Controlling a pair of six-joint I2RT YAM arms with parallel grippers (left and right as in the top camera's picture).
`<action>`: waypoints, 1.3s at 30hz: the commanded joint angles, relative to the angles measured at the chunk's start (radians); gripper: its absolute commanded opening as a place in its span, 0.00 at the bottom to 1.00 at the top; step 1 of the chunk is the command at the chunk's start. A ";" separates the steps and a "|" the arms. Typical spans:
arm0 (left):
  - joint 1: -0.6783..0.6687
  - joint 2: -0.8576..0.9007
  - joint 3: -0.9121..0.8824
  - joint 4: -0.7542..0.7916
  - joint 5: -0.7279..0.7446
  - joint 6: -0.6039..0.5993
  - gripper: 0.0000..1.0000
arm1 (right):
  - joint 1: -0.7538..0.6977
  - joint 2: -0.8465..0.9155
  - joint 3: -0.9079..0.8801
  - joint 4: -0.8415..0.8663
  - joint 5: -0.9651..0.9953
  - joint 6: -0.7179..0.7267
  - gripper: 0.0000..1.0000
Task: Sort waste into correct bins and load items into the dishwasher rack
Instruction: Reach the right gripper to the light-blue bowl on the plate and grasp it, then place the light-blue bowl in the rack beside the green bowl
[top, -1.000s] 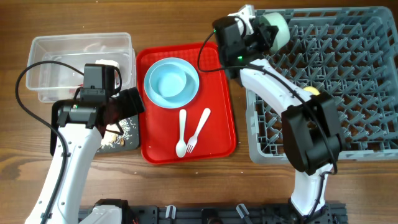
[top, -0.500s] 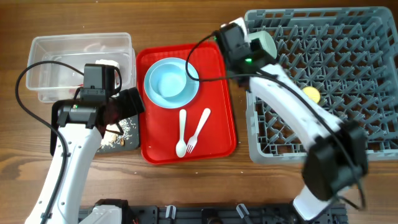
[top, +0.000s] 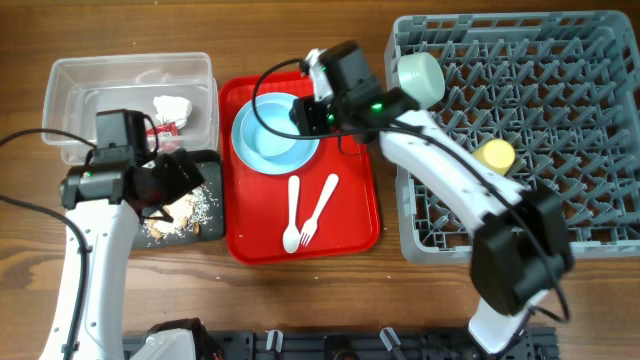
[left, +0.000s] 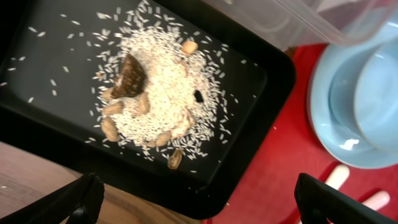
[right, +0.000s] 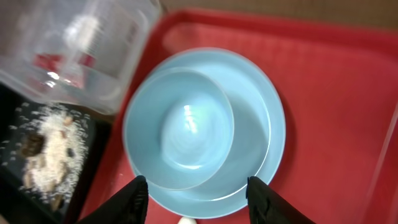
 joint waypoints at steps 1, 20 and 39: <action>0.023 -0.012 0.003 -0.002 -0.013 -0.021 1.00 | 0.029 0.115 0.005 0.017 0.110 0.089 0.51; 0.023 -0.012 0.003 0.001 -0.013 -0.021 1.00 | -0.094 -0.203 0.016 -0.033 0.707 -0.141 0.04; 0.023 -0.012 0.003 0.023 -0.013 -0.020 1.00 | -0.505 0.029 0.016 0.238 1.358 -0.701 0.04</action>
